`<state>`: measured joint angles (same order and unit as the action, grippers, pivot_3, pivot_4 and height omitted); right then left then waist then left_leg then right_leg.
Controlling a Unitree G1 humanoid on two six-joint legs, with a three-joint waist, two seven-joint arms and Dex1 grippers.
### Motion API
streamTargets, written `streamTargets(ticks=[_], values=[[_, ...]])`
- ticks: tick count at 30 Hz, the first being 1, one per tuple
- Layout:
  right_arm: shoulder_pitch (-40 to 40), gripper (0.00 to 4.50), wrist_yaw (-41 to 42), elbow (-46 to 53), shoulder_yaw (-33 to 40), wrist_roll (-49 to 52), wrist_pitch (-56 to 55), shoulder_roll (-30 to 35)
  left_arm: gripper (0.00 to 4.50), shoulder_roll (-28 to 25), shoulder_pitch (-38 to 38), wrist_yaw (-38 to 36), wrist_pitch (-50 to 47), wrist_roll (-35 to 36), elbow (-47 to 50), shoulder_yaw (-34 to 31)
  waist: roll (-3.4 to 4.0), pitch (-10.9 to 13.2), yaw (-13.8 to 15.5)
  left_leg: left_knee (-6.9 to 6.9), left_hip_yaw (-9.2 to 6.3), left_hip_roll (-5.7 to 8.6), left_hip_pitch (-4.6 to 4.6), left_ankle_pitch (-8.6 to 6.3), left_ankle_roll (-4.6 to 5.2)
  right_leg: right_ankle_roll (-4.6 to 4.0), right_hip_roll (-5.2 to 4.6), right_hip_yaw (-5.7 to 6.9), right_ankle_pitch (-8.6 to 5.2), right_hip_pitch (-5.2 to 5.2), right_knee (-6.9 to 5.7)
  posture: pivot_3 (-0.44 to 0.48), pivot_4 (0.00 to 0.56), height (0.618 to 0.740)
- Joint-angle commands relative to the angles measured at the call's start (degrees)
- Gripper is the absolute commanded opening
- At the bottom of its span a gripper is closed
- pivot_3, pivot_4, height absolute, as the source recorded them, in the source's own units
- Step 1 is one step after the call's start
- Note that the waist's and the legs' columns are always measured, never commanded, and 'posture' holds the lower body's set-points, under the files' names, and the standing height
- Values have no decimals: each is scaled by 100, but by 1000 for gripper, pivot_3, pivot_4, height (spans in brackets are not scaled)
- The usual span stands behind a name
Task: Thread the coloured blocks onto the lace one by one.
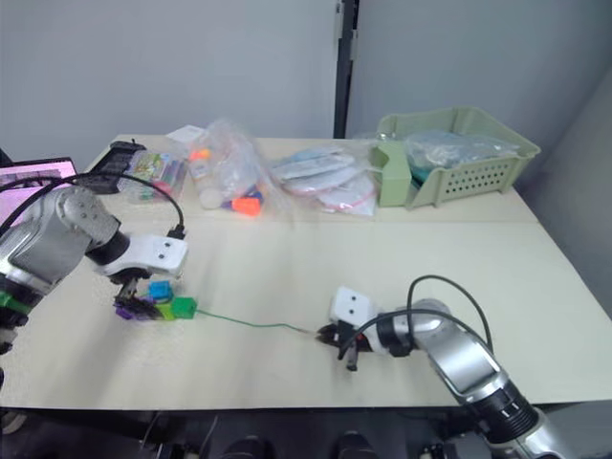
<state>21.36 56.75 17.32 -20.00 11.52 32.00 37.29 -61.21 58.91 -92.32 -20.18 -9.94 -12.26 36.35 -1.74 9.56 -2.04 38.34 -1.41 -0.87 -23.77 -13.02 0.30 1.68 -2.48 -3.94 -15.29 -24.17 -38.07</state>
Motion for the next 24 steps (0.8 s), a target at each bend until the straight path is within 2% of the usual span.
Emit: streamTargets(ticks=[1,8,21,24], values=[[1,0,-107,152,23,-15,70,-55,4496,170,91,-18,-78,-336,-87,228,0,0,-5,0,1,0,1,0,0,0,0,-1,0,0,0,0,150,740],[-104,0,-207,263,61,-11,153,-25,4496,298,-99,-18,-199,-402,-61,305,-1,1,-41,-1,-2,-5,0,0,0,-2,3,0,1,-7,-8,0,150,740],[-106,0,-236,353,84,22,266,32,4496,646,-787,155,-315,-737,-137,-58,-1,1,-2,10,-5,-2,2,0,0,-2,0,1,1,3,-9,0,150,740],[-96,0,-220,372,88,31,282,47,3697,646,-902,79,-301,-765,-128,-121,-1,1,0,17,-5,-1,2,0,0,-2,0,1,1,4,-14,0,150,740]])
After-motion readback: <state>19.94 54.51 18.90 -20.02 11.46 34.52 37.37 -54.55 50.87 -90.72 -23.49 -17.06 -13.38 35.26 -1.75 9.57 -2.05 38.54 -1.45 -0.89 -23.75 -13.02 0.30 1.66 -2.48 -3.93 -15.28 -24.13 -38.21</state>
